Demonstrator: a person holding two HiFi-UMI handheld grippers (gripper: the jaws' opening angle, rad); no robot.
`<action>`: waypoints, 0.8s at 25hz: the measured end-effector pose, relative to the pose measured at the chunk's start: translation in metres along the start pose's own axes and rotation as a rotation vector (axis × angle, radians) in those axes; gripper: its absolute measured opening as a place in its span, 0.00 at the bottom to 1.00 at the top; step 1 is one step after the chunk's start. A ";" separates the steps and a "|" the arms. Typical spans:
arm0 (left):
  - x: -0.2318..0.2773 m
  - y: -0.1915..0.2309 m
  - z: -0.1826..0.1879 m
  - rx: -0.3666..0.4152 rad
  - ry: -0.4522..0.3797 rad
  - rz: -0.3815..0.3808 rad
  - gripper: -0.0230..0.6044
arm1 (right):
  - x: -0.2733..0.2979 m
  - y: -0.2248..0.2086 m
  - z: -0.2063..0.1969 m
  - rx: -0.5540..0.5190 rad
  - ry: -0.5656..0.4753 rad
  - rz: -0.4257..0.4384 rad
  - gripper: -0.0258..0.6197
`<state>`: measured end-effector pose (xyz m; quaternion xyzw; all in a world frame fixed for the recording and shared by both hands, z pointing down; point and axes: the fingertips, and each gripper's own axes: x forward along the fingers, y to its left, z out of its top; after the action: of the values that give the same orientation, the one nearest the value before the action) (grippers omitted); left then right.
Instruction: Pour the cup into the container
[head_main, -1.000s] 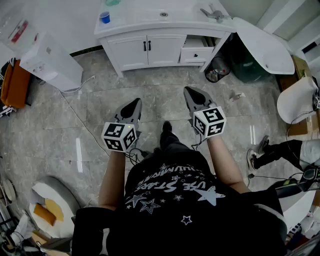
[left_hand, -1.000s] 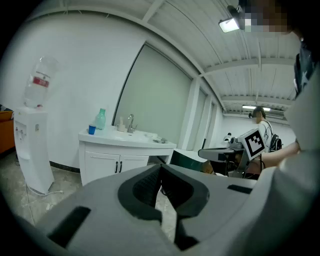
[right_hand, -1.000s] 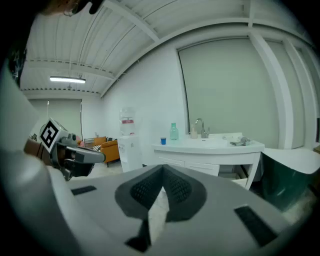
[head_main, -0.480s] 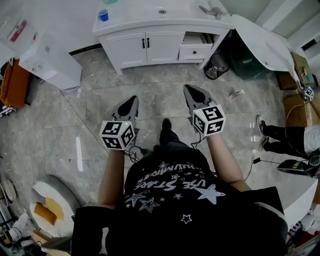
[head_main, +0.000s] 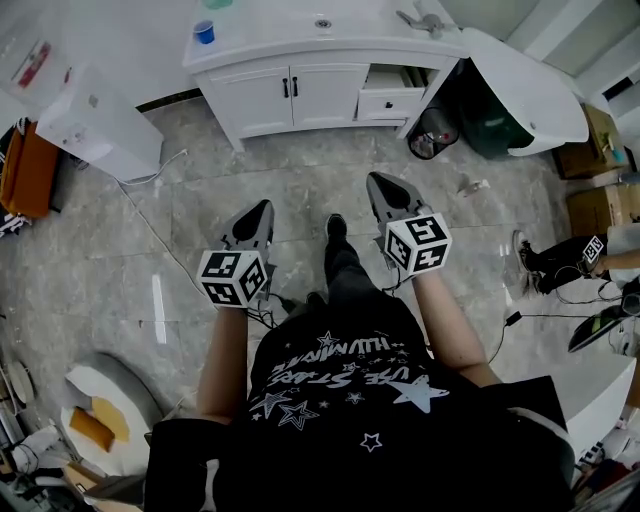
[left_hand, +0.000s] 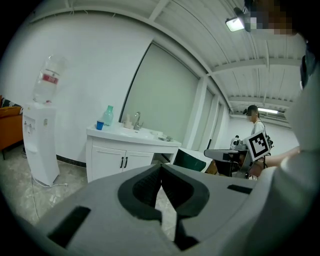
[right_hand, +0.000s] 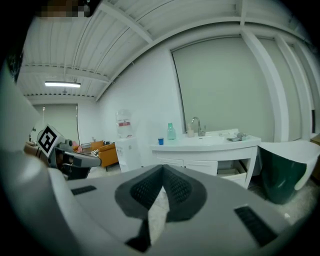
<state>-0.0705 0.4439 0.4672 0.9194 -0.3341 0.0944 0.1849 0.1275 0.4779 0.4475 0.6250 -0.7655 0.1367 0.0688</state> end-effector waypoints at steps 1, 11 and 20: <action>0.002 0.001 0.000 -0.001 0.002 0.000 0.05 | 0.002 -0.003 0.001 0.003 -0.007 -0.006 0.05; 0.049 0.032 0.021 0.000 0.012 0.030 0.05 | 0.058 -0.039 0.010 -0.002 0.003 0.012 0.25; 0.116 0.068 0.060 0.015 -0.001 0.055 0.05 | 0.133 -0.093 0.047 -0.007 -0.043 0.029 0.58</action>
<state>-0.0238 0.3040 0.4662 0.9112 -0.3587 0.1015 0.1751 0.1936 0.3226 0.4508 0.6164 -0.7762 0.1214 0.0525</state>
